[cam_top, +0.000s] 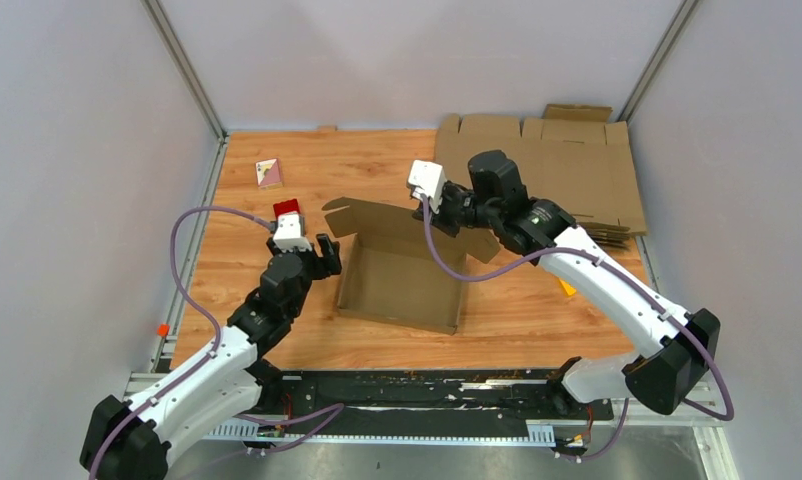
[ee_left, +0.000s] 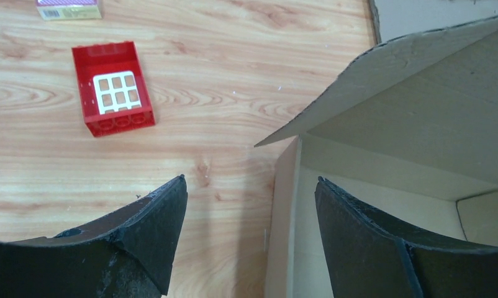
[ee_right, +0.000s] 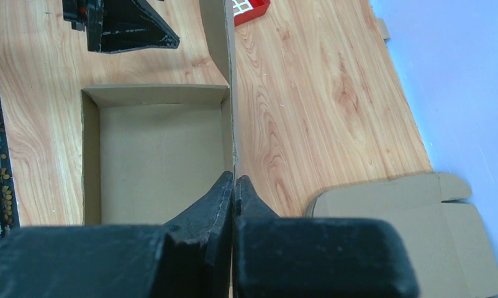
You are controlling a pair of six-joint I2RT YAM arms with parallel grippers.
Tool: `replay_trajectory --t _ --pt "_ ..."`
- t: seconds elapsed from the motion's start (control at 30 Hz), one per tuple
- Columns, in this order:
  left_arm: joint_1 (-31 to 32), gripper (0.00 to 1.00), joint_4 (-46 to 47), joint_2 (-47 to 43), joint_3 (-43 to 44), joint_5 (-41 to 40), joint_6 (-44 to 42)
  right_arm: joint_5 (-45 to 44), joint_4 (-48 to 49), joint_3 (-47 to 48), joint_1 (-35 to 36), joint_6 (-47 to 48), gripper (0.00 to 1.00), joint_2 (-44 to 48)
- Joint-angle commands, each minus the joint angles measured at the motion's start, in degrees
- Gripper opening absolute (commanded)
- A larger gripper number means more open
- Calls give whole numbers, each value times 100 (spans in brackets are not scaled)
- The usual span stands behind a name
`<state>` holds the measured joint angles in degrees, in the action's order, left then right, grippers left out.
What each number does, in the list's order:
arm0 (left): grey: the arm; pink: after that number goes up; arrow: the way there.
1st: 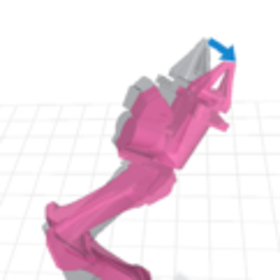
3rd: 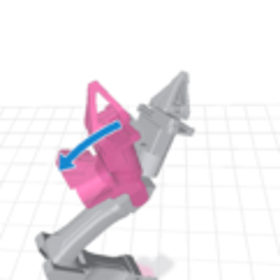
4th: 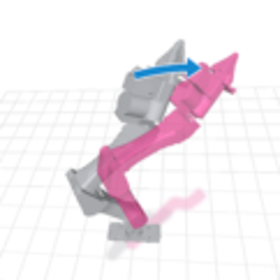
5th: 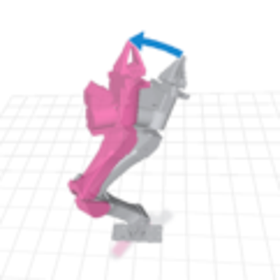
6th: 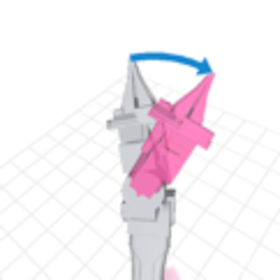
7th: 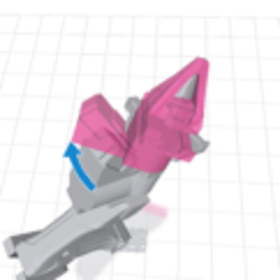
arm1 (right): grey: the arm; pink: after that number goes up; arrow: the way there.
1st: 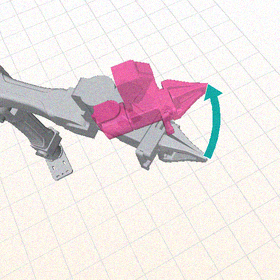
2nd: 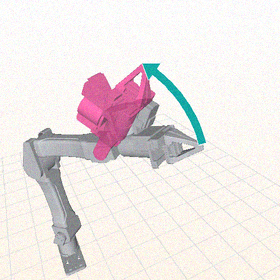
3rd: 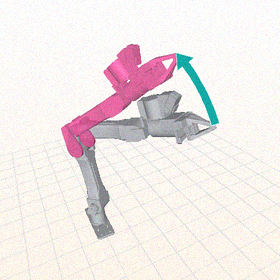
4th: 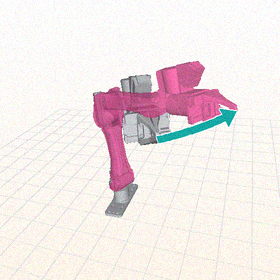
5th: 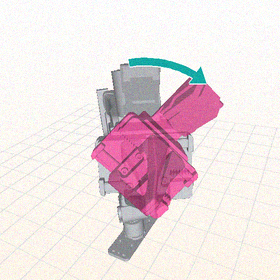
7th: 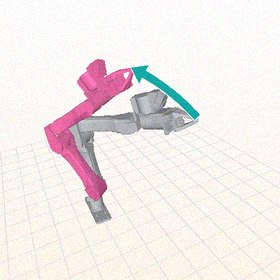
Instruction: Fold the paper box
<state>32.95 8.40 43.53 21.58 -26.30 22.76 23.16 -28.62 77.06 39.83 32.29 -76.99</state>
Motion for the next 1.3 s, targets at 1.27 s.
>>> replay_trajectory --t 1.27 --pt "-17 99 1495 -391 -715 924 -507 -85 -15 135 174 15 0 198"
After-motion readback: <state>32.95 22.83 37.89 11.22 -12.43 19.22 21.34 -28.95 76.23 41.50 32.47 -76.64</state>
